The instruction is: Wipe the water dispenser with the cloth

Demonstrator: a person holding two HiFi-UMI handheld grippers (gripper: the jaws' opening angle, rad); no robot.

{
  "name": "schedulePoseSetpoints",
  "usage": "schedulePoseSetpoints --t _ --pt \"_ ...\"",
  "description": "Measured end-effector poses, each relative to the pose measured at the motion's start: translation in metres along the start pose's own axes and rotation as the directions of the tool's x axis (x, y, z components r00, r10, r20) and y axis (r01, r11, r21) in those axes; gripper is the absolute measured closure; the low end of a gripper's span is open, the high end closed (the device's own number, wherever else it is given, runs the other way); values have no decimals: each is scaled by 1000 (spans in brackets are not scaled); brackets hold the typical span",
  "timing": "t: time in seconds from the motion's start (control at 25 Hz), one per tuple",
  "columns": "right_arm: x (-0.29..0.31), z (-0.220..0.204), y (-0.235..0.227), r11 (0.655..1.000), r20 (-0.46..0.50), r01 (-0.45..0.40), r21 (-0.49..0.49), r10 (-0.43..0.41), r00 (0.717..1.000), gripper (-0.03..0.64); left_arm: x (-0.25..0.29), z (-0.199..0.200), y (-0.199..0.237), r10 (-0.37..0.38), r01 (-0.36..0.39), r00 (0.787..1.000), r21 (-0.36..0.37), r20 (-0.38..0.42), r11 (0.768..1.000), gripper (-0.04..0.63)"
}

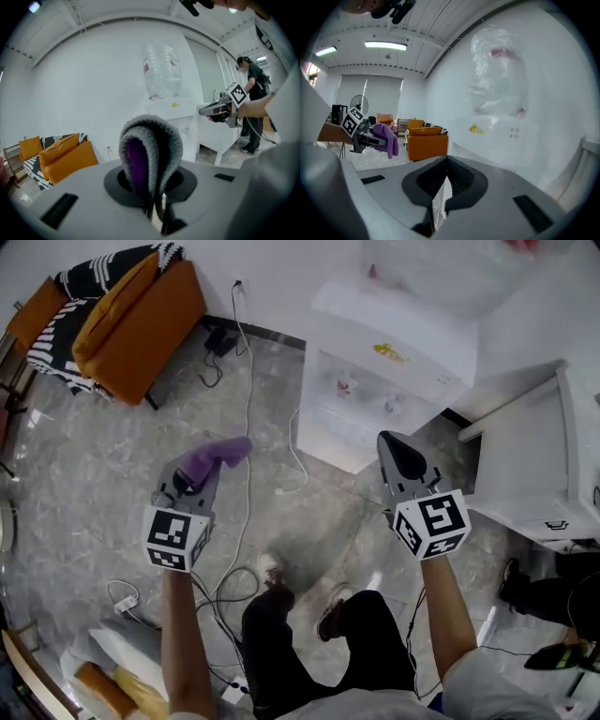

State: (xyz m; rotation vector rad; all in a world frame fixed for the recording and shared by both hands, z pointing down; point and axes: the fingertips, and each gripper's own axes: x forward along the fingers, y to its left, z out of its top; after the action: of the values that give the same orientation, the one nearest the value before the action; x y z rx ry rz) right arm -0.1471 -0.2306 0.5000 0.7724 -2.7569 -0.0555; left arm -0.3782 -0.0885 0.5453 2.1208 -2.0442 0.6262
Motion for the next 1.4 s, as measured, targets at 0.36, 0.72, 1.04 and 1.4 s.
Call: schedulePoseSetpoints --t 0.36,0.72,1.04,1.4 --pt "-126 192 -24 1000 -59 12 -27 -13 998 601 -101 208 -43 -41 41 999 1 29 999 532" --pt "-234 310 -46 999 3 53 -3 -53 999 603 -162 375 -109 -110 97 976 80 188 992 532" --pt "-283 370 -57 997 94 65 -32 -62 994 601 -181 445 -143 -138 109 955 125 261 986 532" --pt "-303 408 -70 992 173 86 -88 -69 982 603 -187 492 -152 -113 69 950 158 292 985 532"
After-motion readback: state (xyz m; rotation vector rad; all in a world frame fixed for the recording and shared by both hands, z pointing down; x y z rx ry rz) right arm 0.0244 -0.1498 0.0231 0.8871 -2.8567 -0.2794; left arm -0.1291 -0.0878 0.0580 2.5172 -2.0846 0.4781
